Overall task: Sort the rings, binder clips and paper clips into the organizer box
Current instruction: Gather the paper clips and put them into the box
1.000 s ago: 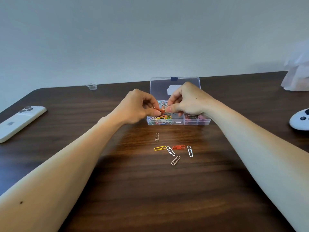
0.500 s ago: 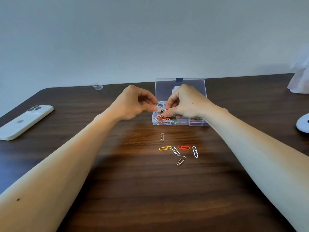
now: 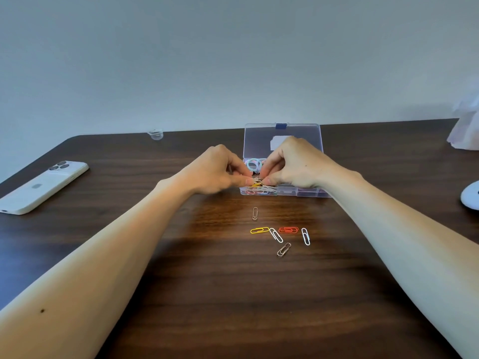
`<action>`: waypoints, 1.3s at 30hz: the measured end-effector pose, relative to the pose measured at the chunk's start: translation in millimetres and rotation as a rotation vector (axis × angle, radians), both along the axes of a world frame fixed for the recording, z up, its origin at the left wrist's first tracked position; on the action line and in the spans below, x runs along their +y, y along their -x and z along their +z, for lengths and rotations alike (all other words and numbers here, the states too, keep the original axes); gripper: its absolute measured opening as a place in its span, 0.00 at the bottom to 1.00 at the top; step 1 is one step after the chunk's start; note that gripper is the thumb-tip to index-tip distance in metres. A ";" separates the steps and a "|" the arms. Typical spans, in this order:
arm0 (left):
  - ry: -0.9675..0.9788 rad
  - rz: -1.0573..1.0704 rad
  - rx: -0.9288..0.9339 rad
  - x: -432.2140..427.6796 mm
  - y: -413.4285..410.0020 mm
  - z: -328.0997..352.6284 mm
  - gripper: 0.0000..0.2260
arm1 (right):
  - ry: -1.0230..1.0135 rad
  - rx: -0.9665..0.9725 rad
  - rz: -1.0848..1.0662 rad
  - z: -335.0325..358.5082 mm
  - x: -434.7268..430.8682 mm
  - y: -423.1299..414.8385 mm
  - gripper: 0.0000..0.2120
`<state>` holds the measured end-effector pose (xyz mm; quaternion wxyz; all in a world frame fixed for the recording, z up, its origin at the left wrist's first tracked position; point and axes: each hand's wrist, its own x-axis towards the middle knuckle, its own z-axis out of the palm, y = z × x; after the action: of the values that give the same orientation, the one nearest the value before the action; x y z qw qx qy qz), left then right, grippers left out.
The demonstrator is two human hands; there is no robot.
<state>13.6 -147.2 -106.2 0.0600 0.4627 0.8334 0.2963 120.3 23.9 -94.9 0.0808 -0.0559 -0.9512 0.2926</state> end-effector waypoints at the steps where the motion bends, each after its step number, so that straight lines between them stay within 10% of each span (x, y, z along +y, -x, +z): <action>1: -0.014 0.005 -0.006 -0.3 -0.9 0.8 0.05 | 0.007 0.007 -0.003 0.7 1.0 0.1 0.07; 9: -0.079 -0.015 0.015 -5.7 -18.5 12.6 0.08 | 0.030 0.030 0.018 9.3 5.3 -21.6 0.04; 21: 0.387 -0.104 0.099 -3.9 -52.2 11.3 0.28 | 0.004 -0.277 0.175 -2.1 10.4 -90.8 0.16; 39: 0.314 -0.073 -0.094 -0.8 -57.8 7.0 0.11 | -0.054 -0.103 0.118 -19.9 -7.0 -82.0 0.04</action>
<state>71.4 -148.0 -99.2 0.1814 0.4630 0.8484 0.1813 202.4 16.9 -114.7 0.0160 -0.0126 -0.9633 0.2676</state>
